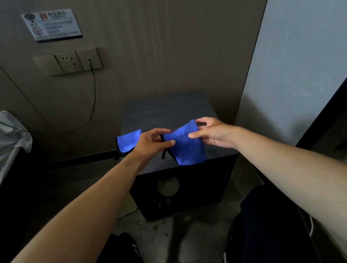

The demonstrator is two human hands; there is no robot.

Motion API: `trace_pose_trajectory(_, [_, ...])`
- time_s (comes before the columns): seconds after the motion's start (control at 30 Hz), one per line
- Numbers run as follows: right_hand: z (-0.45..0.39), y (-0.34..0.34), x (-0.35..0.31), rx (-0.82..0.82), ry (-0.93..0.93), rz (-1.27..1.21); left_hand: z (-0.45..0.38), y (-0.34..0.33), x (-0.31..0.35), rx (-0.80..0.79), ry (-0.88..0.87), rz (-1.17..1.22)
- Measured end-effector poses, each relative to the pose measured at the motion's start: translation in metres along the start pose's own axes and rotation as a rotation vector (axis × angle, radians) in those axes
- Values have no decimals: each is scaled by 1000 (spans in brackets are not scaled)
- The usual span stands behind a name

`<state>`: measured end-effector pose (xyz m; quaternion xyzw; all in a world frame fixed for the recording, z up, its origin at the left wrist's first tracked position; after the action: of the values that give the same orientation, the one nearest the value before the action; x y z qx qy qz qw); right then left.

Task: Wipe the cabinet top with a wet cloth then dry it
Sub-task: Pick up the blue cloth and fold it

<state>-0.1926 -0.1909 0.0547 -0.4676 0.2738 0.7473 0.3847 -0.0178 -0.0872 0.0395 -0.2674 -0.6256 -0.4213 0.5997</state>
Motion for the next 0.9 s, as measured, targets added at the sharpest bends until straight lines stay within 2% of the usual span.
trace_pose_trajectory(0.13, [-4,5,-4,2,104,153,-2,5,3,3,-106,-140])
trace_pose_trajectory(0.2, [-2,9,-10,53,186,271,0,5,5,-39,-162,-207])
trace_pose_trajectory(0.3, [1,8,-16,88,267,426,-3,8,7,-23,-261,-364])
trace_pose_trajectory(0.43, [3,4,-20,109,350,630,-7,3,10,-27,-306,-432])
trace_pose_trajectory(0.6, [4,5,-27,188,440,734,-13,-7,15,-72,-327,-584])
trace_pose_trajectory(0.73, [-3,9,-32,258,421,727,-24,-5,19,61,-349,-748])
trace_pose_trajectory(0.8, [-10,15,-30,253,346,649,-29,-7,20,43,-319,-651])
trace_pose_trajectory(0.9, [-19,21,-26,220,267,536,-30,-10,18,16,-169,-320])
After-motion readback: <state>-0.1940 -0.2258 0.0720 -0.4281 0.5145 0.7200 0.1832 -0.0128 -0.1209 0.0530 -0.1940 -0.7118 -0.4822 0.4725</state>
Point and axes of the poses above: each hand's wrist, its own z-axis away from the middle knuckle, its own y-axis out of the back of the hand, x = y × z, the point moved 7 cm from there along -z, towards the middle knuckle, and after that the axes turned 10 degrees about x, right-handed, at the moved point
